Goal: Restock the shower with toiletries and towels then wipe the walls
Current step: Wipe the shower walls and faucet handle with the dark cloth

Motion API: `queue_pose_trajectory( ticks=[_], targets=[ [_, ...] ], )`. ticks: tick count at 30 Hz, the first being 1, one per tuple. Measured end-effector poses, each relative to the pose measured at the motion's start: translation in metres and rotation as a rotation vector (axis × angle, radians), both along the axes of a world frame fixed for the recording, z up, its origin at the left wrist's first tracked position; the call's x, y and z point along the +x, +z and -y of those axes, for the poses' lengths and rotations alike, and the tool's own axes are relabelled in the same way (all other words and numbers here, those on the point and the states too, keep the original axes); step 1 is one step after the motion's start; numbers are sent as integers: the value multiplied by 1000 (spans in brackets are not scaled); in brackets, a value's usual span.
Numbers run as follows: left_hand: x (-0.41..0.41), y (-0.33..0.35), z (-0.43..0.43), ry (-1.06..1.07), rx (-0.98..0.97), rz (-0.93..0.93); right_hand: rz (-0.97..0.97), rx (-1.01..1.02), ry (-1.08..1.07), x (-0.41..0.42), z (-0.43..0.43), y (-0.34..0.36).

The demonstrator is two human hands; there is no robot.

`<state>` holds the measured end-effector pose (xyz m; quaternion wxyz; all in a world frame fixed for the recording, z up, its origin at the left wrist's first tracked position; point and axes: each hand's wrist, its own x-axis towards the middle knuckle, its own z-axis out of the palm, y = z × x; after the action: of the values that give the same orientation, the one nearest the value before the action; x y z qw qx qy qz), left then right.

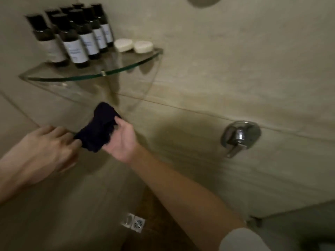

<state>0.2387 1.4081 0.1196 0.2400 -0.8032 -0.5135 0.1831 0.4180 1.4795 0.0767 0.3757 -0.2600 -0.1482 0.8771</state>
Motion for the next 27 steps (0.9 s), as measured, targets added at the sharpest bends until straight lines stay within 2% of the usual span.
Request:
queue_pose_trajectory(
  ticks=[2,3,5,6,7,11,13,14,15,17,18,20,21,23,27],
  targets=[
    [20,-9,-11,-22,-19,28,-74,-54,-76,37,10,-16],
    [35,-11,-17,-47,-25,63,-53,-77,-143,56,17,-16],
    [68,-20,-28,-115,-29,143,100,-83,-305,97,32,-18],
    [85,-26,-35,-146,-32,175,197,-24,-377,121,38,-18],
    [102,-33,-42,-178,-36,203,315,82,-448,145,45,-13],
    [172,-62,-66,-309,-88,262,983,673,-865,225,62,13],
    [205,-65,-73,-358,-81,312,1279,851,-1077,260,59,9],
    [220,-64,-74,-382,-81,342,1461,943,-1118,279,52,5],
    [233,-64,-73,-411,-86,372,1693,1066,-1052,299,43,-1],
    [253,-69,-67,-444,-105,393,2194,1446,-610,345,25,-16],
    [260,-73,-63,-427,-140,382,2355,1646,-316,369,20,-23],
    [268,-81,-57,-419,-195,383,2453,1919,137,408,15,-26],
    [268,-84,-55,-422,-233,393,2448,1999,219,418,13,-21],
    [264,-90,-52,-382,-270,325,2454,2087,220,422,10,-11],
    [257,-101,-55,-310,-266,315,2633,2038,170,417,13,-20]
  ],
)
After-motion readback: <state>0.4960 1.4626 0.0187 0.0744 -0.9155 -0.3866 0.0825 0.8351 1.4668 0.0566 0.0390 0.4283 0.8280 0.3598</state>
